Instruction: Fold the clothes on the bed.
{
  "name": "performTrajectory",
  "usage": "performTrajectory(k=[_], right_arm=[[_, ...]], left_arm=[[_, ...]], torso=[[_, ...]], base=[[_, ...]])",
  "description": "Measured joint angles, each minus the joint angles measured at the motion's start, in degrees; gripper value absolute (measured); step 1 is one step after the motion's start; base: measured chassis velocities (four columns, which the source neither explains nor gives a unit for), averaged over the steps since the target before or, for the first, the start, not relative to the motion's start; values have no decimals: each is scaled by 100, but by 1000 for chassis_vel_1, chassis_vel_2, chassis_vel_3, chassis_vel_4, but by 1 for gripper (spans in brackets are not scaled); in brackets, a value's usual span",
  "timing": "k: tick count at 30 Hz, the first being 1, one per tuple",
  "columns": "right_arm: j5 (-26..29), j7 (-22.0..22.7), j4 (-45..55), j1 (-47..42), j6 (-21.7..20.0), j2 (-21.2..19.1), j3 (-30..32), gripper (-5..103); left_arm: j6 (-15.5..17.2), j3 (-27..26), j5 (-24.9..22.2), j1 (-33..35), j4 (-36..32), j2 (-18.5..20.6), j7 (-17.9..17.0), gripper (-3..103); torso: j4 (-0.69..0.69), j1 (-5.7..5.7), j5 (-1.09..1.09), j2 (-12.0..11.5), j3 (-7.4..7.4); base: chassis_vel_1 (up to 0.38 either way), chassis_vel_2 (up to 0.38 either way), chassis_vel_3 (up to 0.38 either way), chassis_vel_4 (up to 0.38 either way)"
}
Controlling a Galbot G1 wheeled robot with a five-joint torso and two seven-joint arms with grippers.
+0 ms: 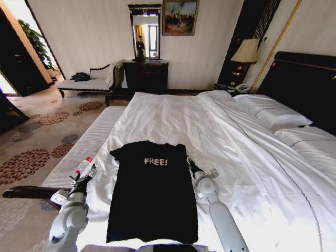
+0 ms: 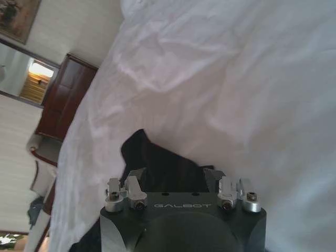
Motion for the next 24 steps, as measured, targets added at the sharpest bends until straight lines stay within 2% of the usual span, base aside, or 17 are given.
performTrajectory(k=[6,16,18,21,23,24], right_arm=[[27,57,-113,7,19,-8,90,55],[28,118,-41,-112,26,2,108,47],[21,139,-56,-153,50,24,119,42],[13,169,-67,-203,72,59,128,39],[-3,181,-43,-269,83,87,130,28],[-3,181,-43,-269,83,87,130,28]], left_arm=[[85,61,-110,-111,13,-63,-115,100],[111,96,-109,-175,48,-122,-181,100],[111,100,-96,-160,60,-154,-183,100],[111,105,-85,-148,65,-178,-184,100],[111,107,-79,-145,69,-192,-187,100],[111,107,-79,-145,69,-192,-187,100]], torso=[[-1,0,0,0,0],[0,0,0,0,0],[0,0,0,0,0],[0,0,0,0,0],[-1,0,0,0,0],[-1,0,0,0,0]], base=[[0,0,0,0],[0,0,0,0],[0,0,0,0],[0,0,0,0],[0,0,0,0],[0,0,0,0]])
